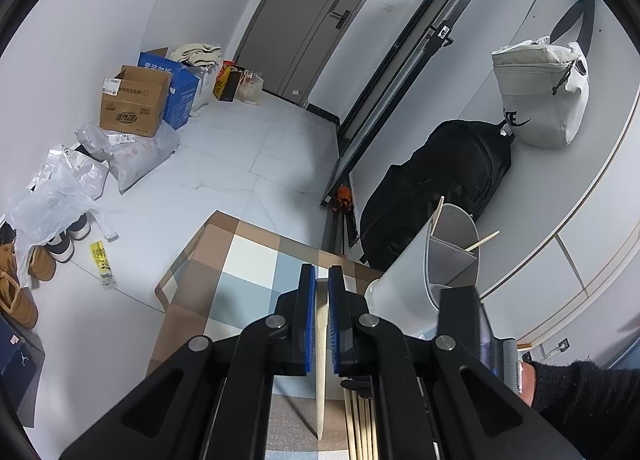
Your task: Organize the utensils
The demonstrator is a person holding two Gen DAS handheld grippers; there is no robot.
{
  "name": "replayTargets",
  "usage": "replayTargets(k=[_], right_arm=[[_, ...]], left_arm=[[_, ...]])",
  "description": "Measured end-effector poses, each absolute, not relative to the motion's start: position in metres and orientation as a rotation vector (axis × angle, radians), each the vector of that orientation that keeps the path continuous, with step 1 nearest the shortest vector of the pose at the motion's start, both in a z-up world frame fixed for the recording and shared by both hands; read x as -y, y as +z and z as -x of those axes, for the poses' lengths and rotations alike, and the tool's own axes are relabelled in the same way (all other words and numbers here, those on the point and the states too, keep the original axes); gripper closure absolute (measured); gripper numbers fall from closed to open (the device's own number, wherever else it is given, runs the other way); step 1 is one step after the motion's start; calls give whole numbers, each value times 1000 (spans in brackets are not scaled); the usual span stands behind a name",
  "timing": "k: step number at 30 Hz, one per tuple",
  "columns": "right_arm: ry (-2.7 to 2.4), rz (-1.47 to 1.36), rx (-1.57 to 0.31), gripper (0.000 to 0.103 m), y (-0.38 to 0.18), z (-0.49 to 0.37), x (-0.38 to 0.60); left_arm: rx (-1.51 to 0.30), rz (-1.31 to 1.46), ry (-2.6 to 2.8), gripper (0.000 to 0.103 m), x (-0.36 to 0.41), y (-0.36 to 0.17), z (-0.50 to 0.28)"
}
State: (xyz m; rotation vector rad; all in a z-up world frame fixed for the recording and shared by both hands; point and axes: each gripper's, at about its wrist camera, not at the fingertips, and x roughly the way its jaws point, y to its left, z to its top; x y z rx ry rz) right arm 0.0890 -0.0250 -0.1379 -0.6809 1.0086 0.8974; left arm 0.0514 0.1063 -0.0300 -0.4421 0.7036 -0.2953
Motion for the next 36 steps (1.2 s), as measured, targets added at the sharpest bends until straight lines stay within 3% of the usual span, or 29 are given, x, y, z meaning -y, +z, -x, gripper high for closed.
replayTargets(k=[22,36], right_arm=[[660,90,-642,98,-19,-44,107],[462,-141,-377,98,57,-39,165]], left_arm=[[-637,351,-367,101,-79,-12,-35],[-586,276,-415,101,-47,41,-31]])
